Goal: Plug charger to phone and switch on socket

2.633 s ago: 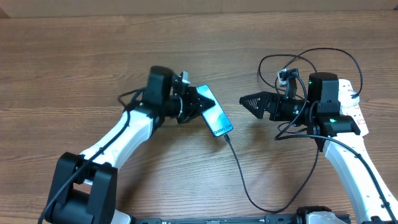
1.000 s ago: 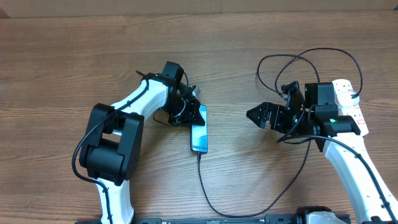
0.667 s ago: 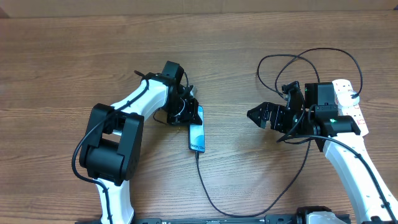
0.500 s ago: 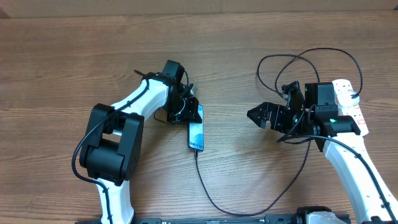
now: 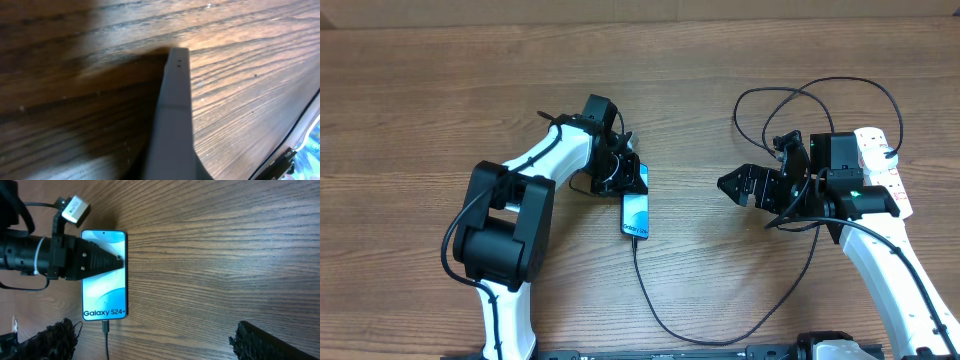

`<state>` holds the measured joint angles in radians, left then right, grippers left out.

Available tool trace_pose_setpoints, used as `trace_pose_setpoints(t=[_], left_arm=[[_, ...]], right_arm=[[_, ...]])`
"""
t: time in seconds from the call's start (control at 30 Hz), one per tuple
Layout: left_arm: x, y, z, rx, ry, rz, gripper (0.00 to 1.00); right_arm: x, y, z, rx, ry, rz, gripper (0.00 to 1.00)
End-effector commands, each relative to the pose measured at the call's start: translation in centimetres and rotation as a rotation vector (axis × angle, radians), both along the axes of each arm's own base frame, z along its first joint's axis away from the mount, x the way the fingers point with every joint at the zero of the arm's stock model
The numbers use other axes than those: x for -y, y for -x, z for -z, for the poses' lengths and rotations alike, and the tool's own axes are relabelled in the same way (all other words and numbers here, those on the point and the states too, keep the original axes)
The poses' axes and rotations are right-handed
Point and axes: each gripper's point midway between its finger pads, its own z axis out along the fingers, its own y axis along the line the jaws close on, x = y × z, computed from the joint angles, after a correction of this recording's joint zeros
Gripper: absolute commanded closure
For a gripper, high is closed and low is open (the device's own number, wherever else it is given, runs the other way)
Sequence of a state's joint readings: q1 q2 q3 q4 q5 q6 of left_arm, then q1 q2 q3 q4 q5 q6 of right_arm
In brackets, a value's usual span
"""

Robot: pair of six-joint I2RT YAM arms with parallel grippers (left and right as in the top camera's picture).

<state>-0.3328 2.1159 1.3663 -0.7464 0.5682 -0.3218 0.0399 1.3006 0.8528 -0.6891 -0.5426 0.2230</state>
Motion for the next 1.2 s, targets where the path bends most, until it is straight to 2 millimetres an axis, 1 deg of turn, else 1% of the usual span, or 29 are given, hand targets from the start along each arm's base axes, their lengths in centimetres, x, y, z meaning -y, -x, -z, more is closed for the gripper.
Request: trace_pose_setpoints(t=[0.0,0.13,0.33,0.5,0.63,0.67,0.73,0.77,0.83,0.97,1.03,1.07,1.17], left_arm=[[-2.3,1.2,4.1,-0.064,-0.15,-0.023,0.81],[-2.5,1.3,4.2,-0.07,-0.159,-0.022,0.74],[-2.8,1.6,4.3,-0.08,-0.176,-0.022,0.74],[-4.2,2.2,4.7,-0.11,-0.263,-0.042,0.66],[-4.4,2.5,4.6,-0.122,-0.27,-0.041,0.64],[-4.4,2.5,4.6,-0.122,-0.27,-0.041,0.58],[-4.4,2.5,4.6,-0.122,-0.27,-0.041,0.38],[-4.4,2.5,4.6,-0.122,-0.27,-0.041,0.33],[-4.6,2.4,4.6,-0.121,-0.274,-0.045,0.32],[-5.2,2.3,4.6,-0.13,-0.278,-0.062,0.33],[-6.0,2.3,4.6,-0.142,-0.292,-0.075,0.32],[-6.5,2.3,4.5,-0.15,-0.303,-0.084,0.3],[-7.9,2.3,4.1,-0.178,-0.327,-0.109,0.22]], right_arm=[[0.1,-0.6,-1.1,0.046,0.006,-0.004,0.0],[0.1,-0.6,-1.1,0.046,0.006,-0.004,0.0],[0.1,-0.6,-1.1,0.046,0.006,-0.004,0.0],[0.1,-0.6,-1.1,0.046,0.006,-0.004,0.0],[0.1,-0.6,-1.1,0.046,0.006,-0.004,0.0],[0.1,-0.6,-1.1,0.046,0.006,-0.004,0.0],[0.1,-0.6,-1.1,0.046,0.006,-0.004,0.0],[0.1,-0.6,-1.1,0.046,0.006,-0.004,0.0],[0.1,-0.6,-1.1,0.046,0.006,-0.004,0.0],[0.1,-0.6,-1.1,0.046,0.006,-0.004,0.0],[0.1,-0.6,-1.1,0.046,0.006,-0.004,0.0],[0.1,-0.6,-1.1,0.046,0.006,-0.004,0.0],[0.1,-0.6,-1.1,0.046,0.006,-0.004,0.0]])
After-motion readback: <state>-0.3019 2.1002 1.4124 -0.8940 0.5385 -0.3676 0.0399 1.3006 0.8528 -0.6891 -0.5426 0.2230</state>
